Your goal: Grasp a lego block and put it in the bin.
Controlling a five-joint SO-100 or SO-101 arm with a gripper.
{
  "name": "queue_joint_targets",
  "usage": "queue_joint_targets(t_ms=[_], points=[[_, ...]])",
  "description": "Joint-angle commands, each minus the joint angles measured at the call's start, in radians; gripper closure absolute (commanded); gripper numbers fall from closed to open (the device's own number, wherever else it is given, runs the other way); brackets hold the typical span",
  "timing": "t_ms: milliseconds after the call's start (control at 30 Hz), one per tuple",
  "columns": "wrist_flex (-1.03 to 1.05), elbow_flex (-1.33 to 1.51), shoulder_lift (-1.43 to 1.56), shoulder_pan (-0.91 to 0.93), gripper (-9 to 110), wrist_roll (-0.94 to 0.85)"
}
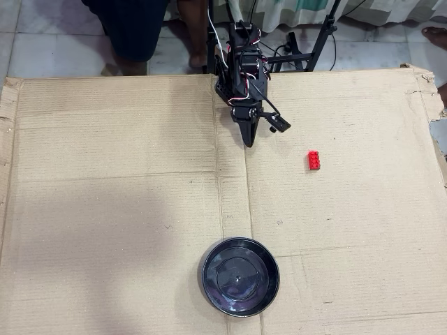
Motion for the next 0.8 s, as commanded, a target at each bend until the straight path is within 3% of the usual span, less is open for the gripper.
queue_joint_targets(t_ms=[0, 267, 767], points=[[0.04, -0.077, 0.005, -0.034, 101, 0.109], [0.034, -0.187, -0.097, -0.158, 101, 0.436], [0.048, -0.838, -0.913, -0.327, 101, 0.795]])
